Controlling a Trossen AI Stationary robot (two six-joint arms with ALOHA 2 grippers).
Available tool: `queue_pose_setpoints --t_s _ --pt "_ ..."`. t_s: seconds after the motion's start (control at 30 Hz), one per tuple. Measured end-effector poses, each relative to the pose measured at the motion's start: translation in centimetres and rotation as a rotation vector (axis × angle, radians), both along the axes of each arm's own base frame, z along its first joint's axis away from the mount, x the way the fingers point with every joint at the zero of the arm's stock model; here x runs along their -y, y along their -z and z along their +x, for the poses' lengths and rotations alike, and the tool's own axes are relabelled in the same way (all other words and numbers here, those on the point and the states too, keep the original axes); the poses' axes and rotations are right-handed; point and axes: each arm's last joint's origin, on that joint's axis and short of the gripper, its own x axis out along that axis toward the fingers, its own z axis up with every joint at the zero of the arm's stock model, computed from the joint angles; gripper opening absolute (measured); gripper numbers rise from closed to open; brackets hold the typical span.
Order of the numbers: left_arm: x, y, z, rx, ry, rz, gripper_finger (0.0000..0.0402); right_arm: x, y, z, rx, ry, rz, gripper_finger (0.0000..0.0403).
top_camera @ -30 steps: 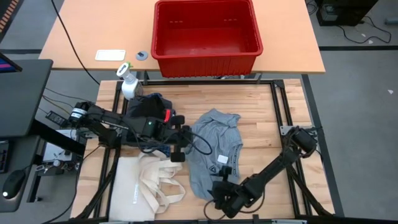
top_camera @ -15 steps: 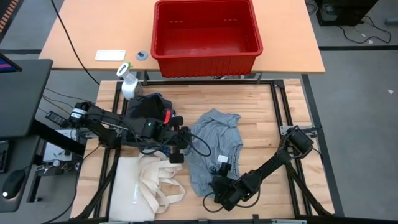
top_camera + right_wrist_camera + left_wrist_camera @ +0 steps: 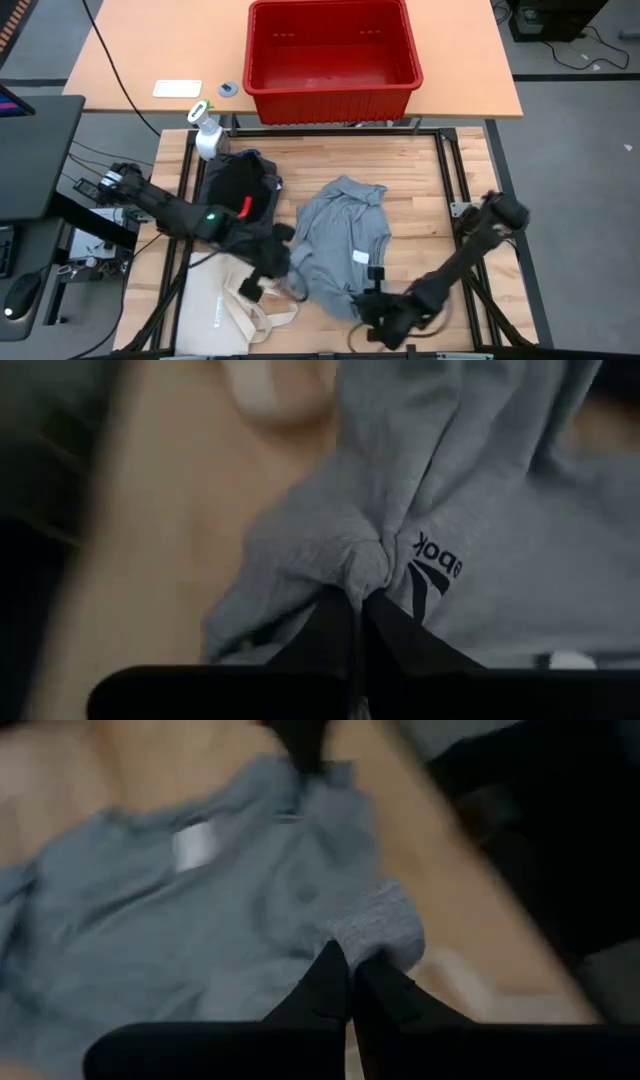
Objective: Fold Laundry from Bin
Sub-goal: Fold the gray shirt
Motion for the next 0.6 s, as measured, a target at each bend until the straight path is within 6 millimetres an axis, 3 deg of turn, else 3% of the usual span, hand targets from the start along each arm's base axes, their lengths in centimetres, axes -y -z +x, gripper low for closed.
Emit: queue_pose_setpoints --t_s 0.27,0.43,0.6 --pt "4.0 -6.5 -3.6 0.433 0.308 -0.256 0.0009 -1.8 -12.8 -5.5 0.299 -0.279 0.13 0.0013" --pt "4.8 -9.6 -5.5 0.727 0.435 -0.25 0.0009 -1.0 -17.9 -8.8 0.458 -0.368 0.106 0.0013" --pt "4.2 -11.7 -5.7 1.0 0.413 -0.133 0.0009 0.4 -22.1 -11.1 0.637 -0.481 0.057 0.0018"
